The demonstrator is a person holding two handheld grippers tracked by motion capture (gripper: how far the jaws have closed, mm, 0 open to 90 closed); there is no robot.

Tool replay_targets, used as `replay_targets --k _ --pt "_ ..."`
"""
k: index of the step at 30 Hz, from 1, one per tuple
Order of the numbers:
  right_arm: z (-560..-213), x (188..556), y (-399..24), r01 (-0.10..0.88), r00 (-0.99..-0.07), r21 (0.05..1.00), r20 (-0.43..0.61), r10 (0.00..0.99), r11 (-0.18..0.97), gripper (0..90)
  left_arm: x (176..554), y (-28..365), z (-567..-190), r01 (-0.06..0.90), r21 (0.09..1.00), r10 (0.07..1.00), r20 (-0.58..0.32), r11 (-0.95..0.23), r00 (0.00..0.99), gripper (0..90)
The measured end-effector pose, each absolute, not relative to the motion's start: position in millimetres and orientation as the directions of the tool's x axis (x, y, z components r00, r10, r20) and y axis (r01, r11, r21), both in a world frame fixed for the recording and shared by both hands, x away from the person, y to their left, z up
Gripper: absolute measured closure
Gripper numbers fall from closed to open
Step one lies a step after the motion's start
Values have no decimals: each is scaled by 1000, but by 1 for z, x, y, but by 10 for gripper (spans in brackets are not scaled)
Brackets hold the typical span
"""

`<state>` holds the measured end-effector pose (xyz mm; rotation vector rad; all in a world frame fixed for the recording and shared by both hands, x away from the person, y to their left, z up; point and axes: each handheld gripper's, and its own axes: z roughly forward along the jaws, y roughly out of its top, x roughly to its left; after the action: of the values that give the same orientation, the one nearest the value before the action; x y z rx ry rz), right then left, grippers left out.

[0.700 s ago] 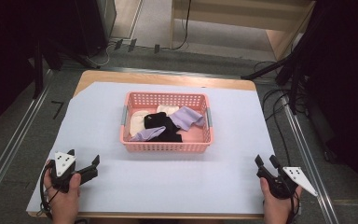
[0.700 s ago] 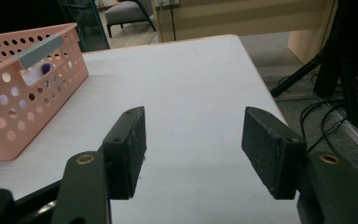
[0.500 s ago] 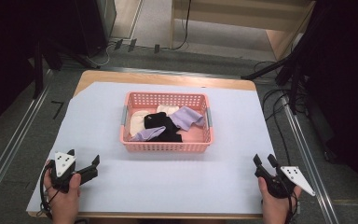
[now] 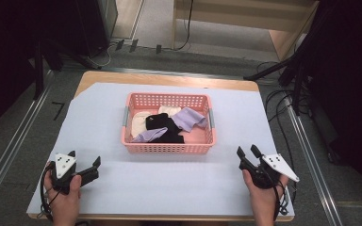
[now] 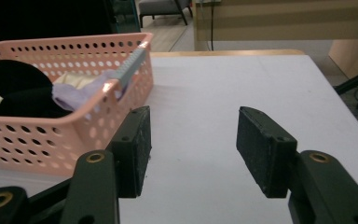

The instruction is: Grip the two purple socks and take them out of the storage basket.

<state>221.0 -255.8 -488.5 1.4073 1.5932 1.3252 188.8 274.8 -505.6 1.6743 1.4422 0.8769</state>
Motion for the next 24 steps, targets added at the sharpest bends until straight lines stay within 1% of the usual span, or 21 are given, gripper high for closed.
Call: replay_targets --k 12,17,24 --pt "-465 242 -198 328 -332 944 136 934 -21 473 189 276 -506 480 873 991 18 -81 135 138" --pt "-463 247 -184 320 -348 947 134 928 -17 476 189 276 -506 483 872 991 17 -80 135 139" --pt "-459 255 -159 343 -379 939 143 914 -5 482 190 276 -506 484 871 991 16 -81 136 139"
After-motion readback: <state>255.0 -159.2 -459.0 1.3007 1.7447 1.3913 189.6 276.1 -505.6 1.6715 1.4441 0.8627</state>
